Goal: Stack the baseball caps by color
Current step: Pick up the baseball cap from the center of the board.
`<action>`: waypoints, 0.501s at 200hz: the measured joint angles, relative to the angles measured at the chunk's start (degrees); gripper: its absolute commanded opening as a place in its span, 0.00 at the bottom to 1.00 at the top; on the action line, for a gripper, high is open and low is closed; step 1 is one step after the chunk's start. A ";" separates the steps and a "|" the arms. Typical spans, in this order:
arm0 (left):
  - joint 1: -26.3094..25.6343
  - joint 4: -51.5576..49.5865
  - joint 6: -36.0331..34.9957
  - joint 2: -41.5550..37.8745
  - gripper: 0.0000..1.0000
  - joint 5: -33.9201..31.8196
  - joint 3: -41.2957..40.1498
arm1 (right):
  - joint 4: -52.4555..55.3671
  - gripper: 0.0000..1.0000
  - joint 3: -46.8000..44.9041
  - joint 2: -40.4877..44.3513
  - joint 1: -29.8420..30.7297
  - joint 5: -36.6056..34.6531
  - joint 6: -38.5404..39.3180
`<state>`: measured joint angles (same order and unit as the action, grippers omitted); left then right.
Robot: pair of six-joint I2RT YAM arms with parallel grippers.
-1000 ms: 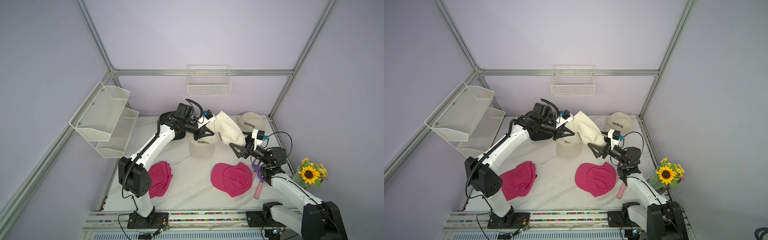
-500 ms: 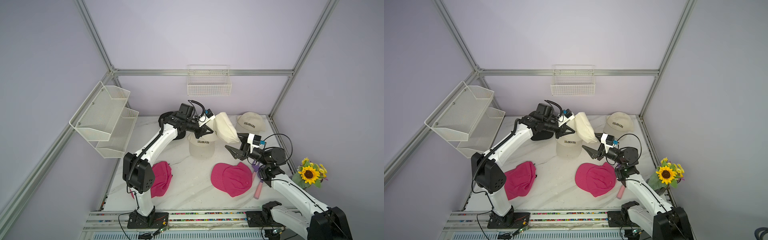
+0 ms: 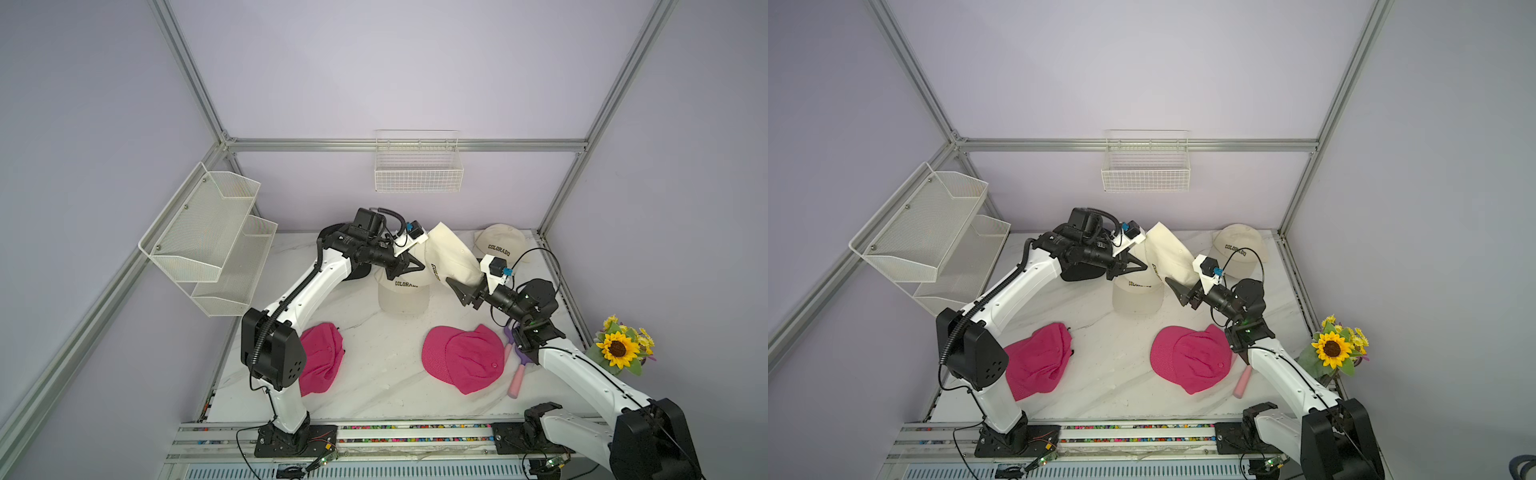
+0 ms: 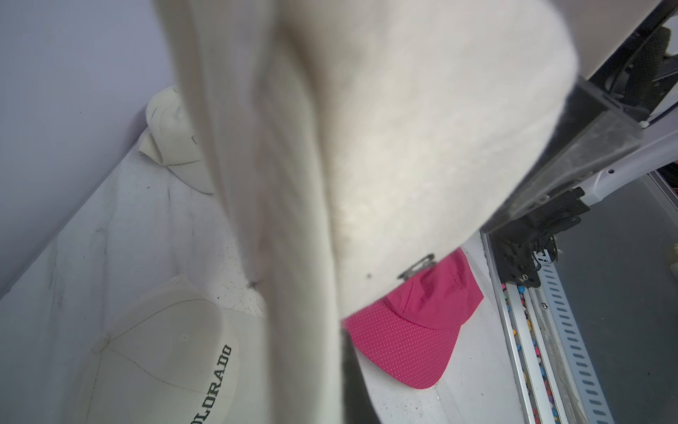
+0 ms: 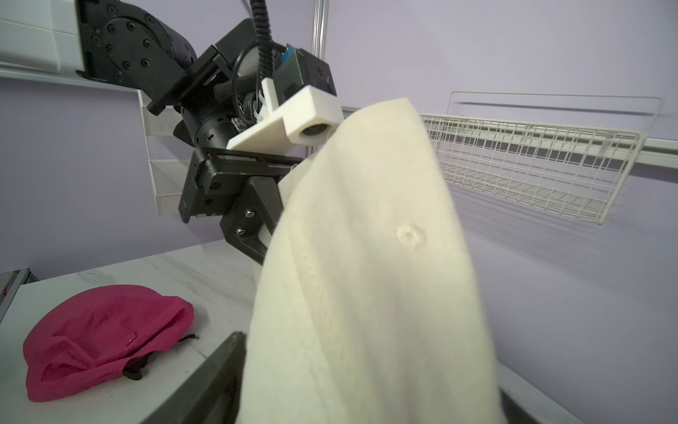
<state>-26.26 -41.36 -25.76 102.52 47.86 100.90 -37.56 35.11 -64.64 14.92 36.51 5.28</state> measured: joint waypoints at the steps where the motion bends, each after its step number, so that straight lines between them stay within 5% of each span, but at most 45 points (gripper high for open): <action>1: 0.00 0.00 -0.04 0.00 0.00 0.00 0.00 | 0.00 0.82 0.00 -0.13 0.00 0.13 0.02; 100: 0.00 -0.24 -2.43 -0.42 0.00 -0.11 -0.81 | 1.22 0.96 0.04 -1.38 -0.17 -4.92 -0.57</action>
<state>-26.26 -41.60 -28.18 102.10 47.75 100.09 -36.34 35.16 -66.02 14.74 31.59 4.71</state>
